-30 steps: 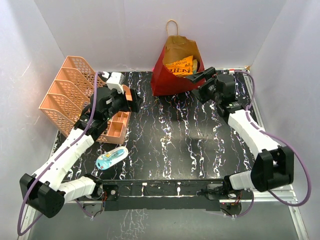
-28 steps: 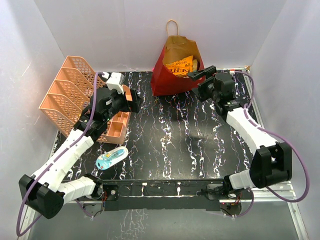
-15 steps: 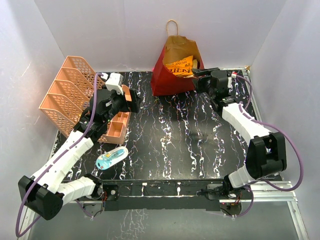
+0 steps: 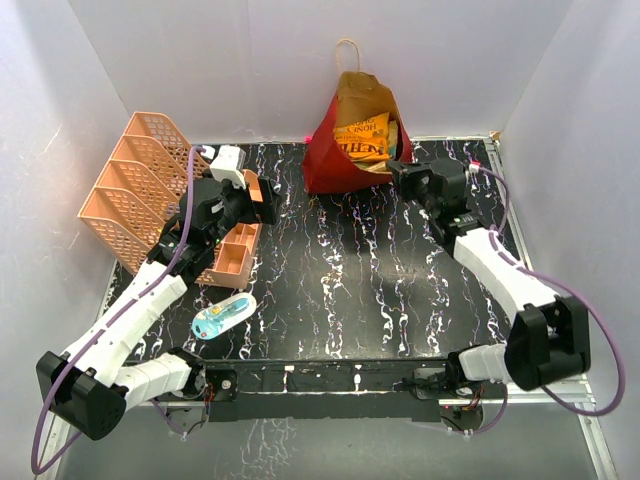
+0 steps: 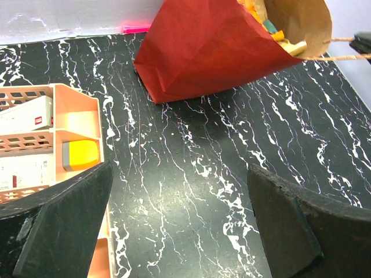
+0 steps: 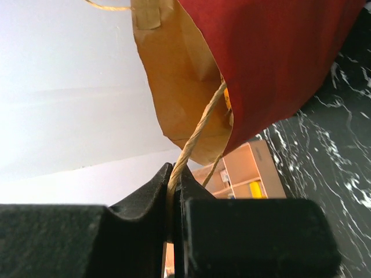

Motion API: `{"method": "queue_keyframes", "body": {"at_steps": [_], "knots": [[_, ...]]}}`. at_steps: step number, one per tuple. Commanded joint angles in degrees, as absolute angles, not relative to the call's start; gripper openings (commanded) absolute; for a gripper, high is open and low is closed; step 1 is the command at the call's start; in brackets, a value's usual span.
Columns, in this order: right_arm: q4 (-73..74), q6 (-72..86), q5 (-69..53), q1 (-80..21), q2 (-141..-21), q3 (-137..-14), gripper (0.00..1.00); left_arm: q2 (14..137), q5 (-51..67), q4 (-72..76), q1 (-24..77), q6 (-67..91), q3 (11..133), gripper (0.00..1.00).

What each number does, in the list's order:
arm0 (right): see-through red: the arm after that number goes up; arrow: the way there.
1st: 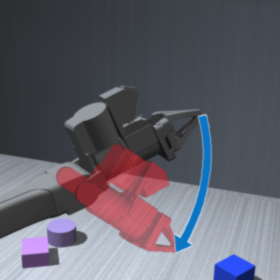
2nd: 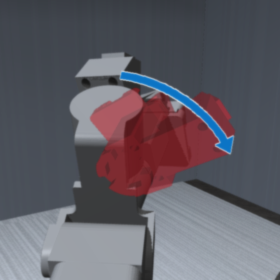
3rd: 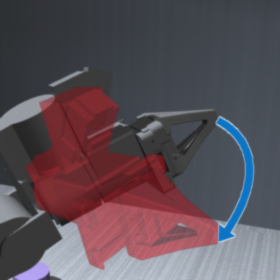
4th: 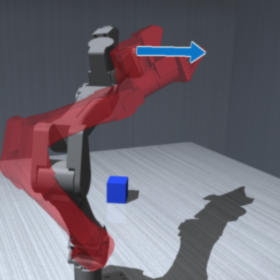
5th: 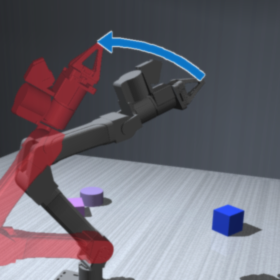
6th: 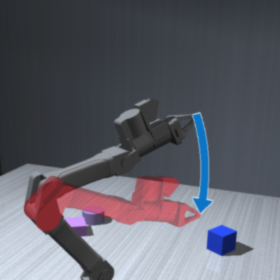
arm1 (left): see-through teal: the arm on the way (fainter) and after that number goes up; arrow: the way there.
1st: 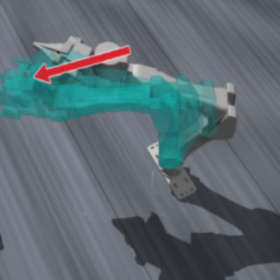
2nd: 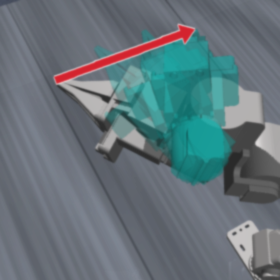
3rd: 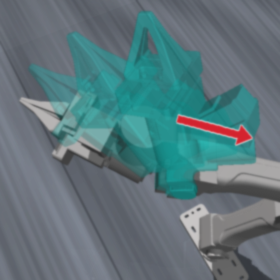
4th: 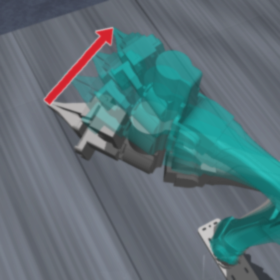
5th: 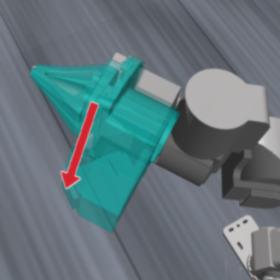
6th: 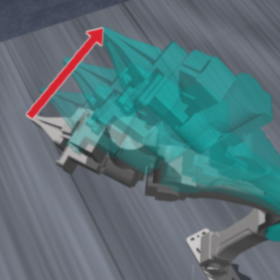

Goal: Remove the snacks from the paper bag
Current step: Move the paper bag to the center of the board.

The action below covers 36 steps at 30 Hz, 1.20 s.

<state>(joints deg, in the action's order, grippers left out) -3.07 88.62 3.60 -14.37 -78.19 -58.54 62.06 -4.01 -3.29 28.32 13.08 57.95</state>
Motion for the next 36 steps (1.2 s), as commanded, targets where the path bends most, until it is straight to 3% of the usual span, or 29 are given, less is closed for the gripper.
{"method": "queue_keyframes", "body": {"at_steps": [1, 11, 17, 22, 31, 36], "knots": [[-3.55, 88.36, 2.86, -14.68, -67.78, -54.47, 0.07, 61.4, -4.08, -2.1, 28.54, 13.17, 57.46, 0.98], [19.67, 77.26, -3.67, -14.68, -43.56, -46.44, 0.07, 62.97, -3.04, -1.77, 28.56, 15.19, 56.87, 0.98], [37.87, 75.31, -5.46, -14.63, -25.53, -42.62, 0.07, 64.67, 9.37, -8.68, 28.56, 26.44, 63.01, 0.98], [48.46, 73.28, -3.61, -14.66, -15.1, -42.68, 0.07, 63.14, 19.63, -5.36, 28.56, 35.75, 61.44, 0.98], [53.9, 68.21, 5.78, -14.63, -8.16, -47.15, 0.08, 76.07, 28.48, 5.38, 29.01, 46.77, 64.67, 0.98], [55.85, 67.07, 10.11, -14.68, -6.66, -50.22, 0.08, 87.15, 30.19, 7.78, 30.77, 48.16, 73.11, 0.98]]}}
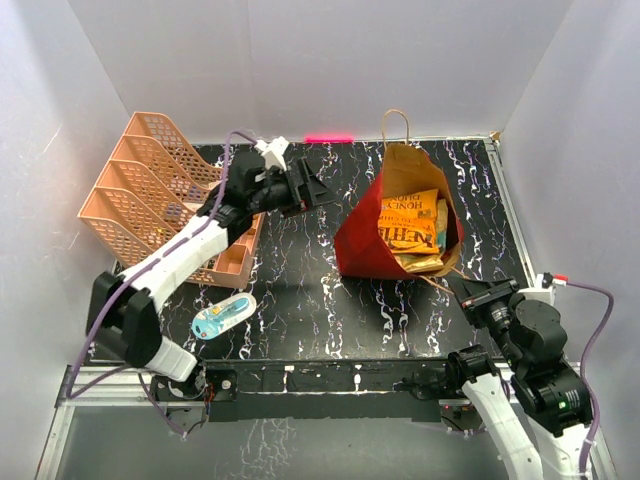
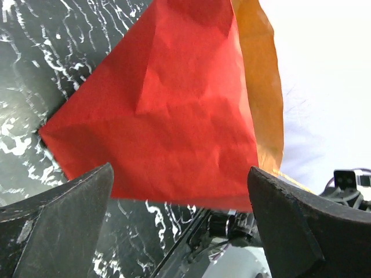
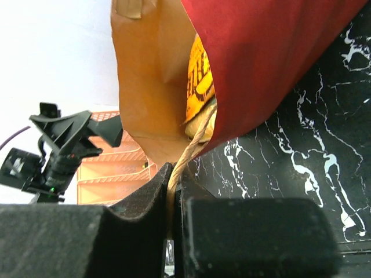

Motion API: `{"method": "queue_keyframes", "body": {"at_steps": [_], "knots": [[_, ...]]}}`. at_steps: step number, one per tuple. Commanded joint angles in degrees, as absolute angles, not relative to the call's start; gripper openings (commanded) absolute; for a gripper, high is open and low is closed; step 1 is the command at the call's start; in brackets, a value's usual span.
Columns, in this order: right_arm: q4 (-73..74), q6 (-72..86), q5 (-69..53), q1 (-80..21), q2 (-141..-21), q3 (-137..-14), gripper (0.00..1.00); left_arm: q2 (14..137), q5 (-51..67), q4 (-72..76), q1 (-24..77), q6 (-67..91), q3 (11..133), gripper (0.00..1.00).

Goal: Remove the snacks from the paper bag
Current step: Move the paper bag to the center of the board, then adjust the paper bag at the center of the board.

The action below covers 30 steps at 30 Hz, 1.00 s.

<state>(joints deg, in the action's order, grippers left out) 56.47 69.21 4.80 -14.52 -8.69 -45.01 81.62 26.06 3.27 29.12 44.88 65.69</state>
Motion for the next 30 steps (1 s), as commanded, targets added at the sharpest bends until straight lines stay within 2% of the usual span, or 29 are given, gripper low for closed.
{"method": "queue_keyframes", "body": {"at_steps": [1, 7, 14, 22, 30], "knots": [[56.07, 66.53, 10.62, -14.64, -6.53, -51.13, 0.08, 89.6, 30.62, 8.21, 31.3, 48.31, 75.75, 0.98], [58.65, 64.34, 13.55, -14.74, -7.44, -55.17, 0.08, 102.07, 29.19, 7.56, 33.5, 47.4, 91.34, 0.98], [59.05, 61.12, 15.13, -14.74, -8.25, -58.02, 0.08, 110.73, 28.97, 9.57, 33.79, 48.69, 101.23, 0.98], [58.77, 58.22, 16.92, -14.92, -8.04, -60.11, 0.23, 120.11, 32.35, 10.26, 35.12, 48.16, 111.44, 0.98], [58.73, 55.08, 19.16, -15.17, -8.72, -62.15, 0.28, 124.5, 36.81, 18.41, 37.37, 47.0, 115.22, 0.98]]}}
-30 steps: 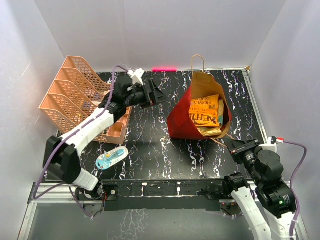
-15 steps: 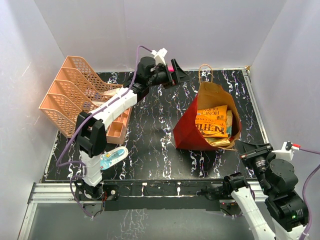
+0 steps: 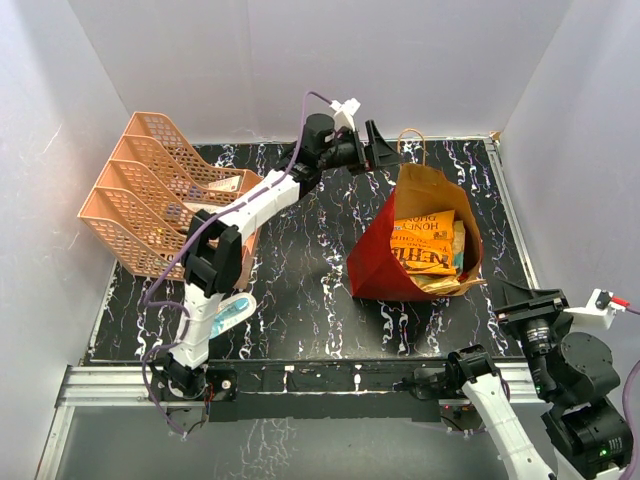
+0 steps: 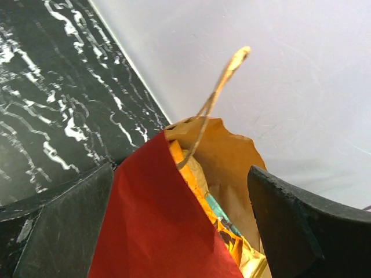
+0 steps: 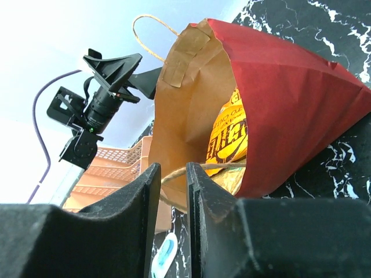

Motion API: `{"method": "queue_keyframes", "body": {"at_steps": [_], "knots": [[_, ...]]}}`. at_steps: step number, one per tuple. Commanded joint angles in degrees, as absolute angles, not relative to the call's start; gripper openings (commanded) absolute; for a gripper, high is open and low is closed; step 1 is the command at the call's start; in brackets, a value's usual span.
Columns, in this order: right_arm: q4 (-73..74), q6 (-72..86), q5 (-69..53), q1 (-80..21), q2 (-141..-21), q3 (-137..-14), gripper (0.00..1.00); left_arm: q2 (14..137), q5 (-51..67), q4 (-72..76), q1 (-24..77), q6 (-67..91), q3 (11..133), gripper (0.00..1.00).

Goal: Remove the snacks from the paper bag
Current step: Adjust the paper bag at the center of the board.

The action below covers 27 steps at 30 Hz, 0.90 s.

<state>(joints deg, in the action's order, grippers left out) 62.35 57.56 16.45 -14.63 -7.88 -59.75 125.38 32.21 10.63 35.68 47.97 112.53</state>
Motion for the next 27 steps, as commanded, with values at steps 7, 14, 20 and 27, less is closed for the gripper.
{"method": "queue_keyframes", "body": {"at_steps": [7, 14, 20, 27], "knots": [[58.31, 53.14, 19.45, -15.44, -10.12, -64.31, 0.35, 132.22, 34.1, 16.4, 38.67, 47.91, 125.98, 0.98], [58.44, 51.15, 19.44, -15.63, -10.36, -66.51, 0.45, 137.38, 31.1, 20.29, 39.09, 51.31, 132.11, 0.79], [59.68, 48.88, 19.74, -15.69, -10.71, -69.05, 0.5, 138.06, 29.42, 19.7, 39.11, 50.65, 133.61, 0.43], [60.67, 43.39, 16.79, -16.21, -11.07, -70.23, 0.65, 133.81, 29.09, 17.53, 38.59, 47.57, 132.66, 0.08]]}}
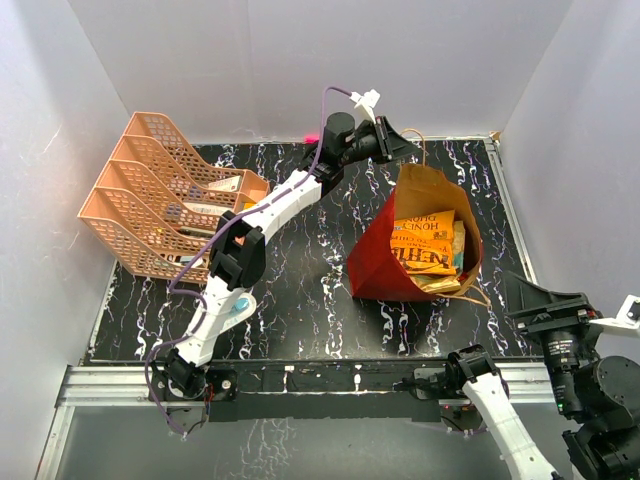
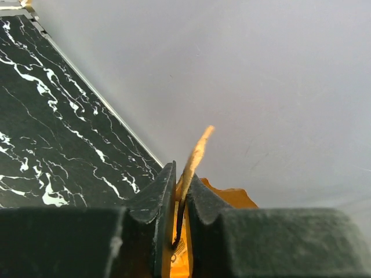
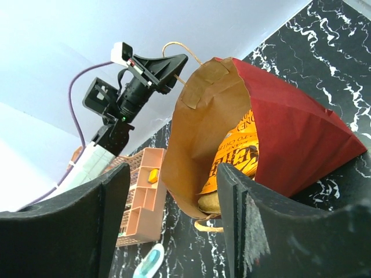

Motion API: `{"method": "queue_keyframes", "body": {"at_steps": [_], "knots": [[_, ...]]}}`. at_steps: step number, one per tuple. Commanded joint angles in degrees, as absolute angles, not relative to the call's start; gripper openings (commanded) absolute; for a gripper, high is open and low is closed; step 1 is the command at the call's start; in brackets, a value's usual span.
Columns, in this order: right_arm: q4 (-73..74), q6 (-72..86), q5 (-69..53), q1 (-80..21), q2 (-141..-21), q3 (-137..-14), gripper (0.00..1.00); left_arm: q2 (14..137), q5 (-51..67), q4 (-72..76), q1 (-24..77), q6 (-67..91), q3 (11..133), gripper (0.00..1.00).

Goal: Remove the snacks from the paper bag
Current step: Adjust the paper bag at the center of the board.

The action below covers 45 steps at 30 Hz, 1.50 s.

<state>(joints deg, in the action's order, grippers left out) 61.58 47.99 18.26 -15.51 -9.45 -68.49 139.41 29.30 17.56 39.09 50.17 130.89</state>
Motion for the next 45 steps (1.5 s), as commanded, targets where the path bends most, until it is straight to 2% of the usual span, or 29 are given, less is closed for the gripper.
{"method": "queue_keyframes", "body": {"at_steps": [1, 3, 9, 18, 28, 37, 45], "knots": [[60.65, 42.44, 15.95, -16.33, -11.03, -70.26, 0.68, 132.67, 29.4, 17.54, 38.28, 47.52, 131.65, 0.05], [60.77, 40.43, 13.63, -16.64, -11.43, -70.44, 0.72, 130.3, 30.22, 18.6, 37.35, 48.47, 128.95, 0.0], [62.93, 35.59, 10.59, -17.59, -13.96, -71.96, 0.85, 123.17, 32.64, 16.62, 34.57, 48.72, 122.92, 0.0], [62.76, 29.55, 10.21, -19.39, -18.35, -71.65, 0.95, 109.94, 35.89, 18.11, 27.78, 51.22, 107.95, 0.0], [54.11, 29.24, 7.43, -19.99, -25.08, -66.14, 0.98, 100.2, 39.17, 6.59, 18.85, 46.74, 103.5, 0.0], [50.74, 44.47, 21.81, -20.02, -43.2, -65.6, 0.98, 97.09, 34.27, -0.87, 16.95, 44.19, 101.35, 0.0], [29.98, 40.46, 17.31, -17.69, -58.62, -64.78, 0.99, 96.58, 32.99, -3.69, 14.81, 45.06, 98.62, 0.0]]}}
